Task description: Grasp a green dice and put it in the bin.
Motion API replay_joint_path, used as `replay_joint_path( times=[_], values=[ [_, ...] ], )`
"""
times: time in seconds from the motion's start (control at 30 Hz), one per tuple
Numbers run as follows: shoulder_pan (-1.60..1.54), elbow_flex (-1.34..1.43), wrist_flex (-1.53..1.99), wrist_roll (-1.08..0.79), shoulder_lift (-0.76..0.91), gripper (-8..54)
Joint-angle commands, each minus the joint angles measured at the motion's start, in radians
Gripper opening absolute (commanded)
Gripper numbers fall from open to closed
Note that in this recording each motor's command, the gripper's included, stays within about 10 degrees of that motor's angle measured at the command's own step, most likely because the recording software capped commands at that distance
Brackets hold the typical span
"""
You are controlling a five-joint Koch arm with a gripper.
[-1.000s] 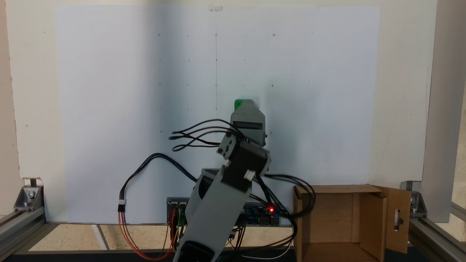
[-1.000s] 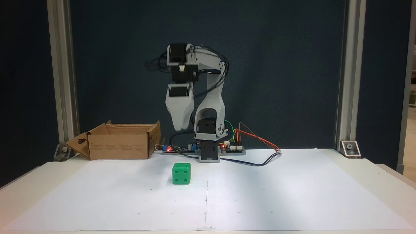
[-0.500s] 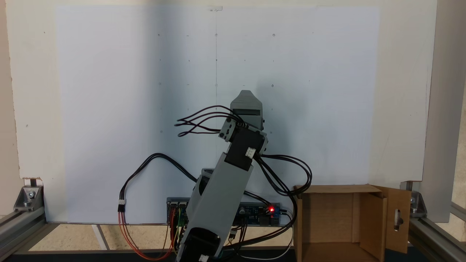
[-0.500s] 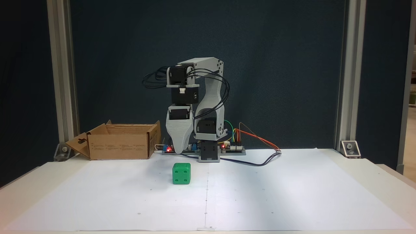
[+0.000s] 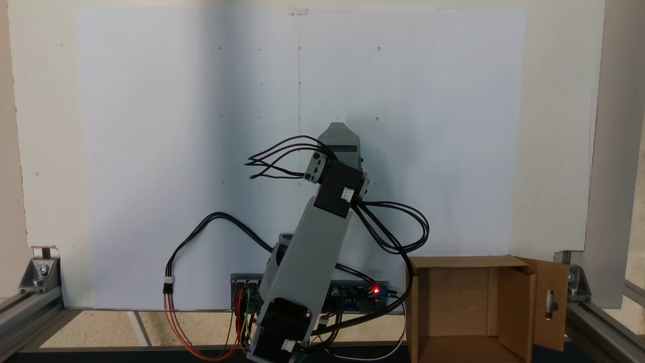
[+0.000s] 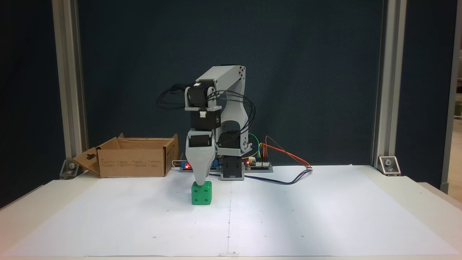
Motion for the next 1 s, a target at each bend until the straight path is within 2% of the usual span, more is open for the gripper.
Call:
replay_joint_path(
  times=[0.0,0.97],
  values=[
    [0.000,-0.002,-0.052,-0.060,0.003,45.9],
    [0.005,0.129,-0.235,-0.044,0.003,43.9]
  ],
)
